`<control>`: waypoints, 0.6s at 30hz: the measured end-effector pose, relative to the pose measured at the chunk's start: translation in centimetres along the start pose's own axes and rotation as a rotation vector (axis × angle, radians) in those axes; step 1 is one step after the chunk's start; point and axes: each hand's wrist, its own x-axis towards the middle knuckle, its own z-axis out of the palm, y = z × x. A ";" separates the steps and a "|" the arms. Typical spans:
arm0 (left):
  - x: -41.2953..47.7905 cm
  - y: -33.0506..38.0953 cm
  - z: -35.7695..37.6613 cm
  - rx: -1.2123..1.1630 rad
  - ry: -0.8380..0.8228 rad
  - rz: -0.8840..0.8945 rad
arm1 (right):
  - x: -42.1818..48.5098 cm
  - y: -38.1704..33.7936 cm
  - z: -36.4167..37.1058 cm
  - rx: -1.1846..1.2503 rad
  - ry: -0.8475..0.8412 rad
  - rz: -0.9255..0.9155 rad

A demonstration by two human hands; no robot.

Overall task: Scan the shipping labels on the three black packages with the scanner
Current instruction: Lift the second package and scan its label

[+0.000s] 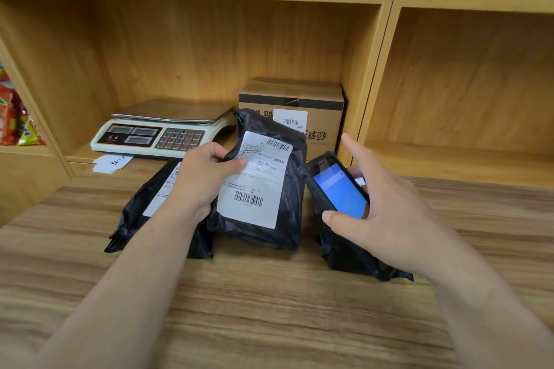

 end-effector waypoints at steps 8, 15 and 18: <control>-0.2 0.6 0.0 -0.152 0.124 0.094 | -0.1 -0.1 0.4 -0.007 -0.006 -0.007; -0.2 1.0 -0.2 -0.239 0.187 0.155 | -0.1 -0.3 0.7 -0.028 -0.065 0.004; -0.2 1.0 -0.3 -0.259 0.199 0.164 | -0.1 -0.5 0.9 -0.065 -0.126 0.001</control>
